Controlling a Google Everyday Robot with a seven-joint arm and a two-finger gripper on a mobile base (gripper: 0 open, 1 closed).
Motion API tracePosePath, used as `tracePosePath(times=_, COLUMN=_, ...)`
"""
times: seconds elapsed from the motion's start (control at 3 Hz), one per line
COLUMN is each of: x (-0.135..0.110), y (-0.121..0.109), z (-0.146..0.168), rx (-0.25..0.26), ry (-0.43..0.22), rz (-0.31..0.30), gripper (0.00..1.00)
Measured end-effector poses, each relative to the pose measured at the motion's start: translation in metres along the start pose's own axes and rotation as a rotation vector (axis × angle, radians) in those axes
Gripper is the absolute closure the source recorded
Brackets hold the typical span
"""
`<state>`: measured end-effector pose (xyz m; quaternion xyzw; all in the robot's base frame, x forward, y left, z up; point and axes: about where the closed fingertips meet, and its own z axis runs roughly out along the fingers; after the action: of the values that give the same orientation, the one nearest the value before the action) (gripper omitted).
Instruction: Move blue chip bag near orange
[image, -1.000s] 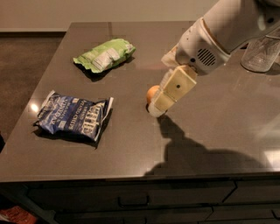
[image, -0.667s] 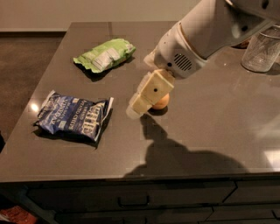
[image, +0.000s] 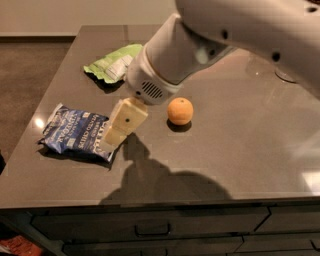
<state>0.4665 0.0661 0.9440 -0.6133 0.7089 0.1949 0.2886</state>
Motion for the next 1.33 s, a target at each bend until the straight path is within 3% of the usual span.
tracePosePath(times=0.33, x=0.001, y=0.009, z=0.039, rx=-0.023, ry=0.065, rz=-0.009, gripper=0.00)
tracePosePath(times=1.33, x=0.017, y=0.006, z=0.099, rx=-0.066, ry=0.229, rz=0.025, gripper=0.00)
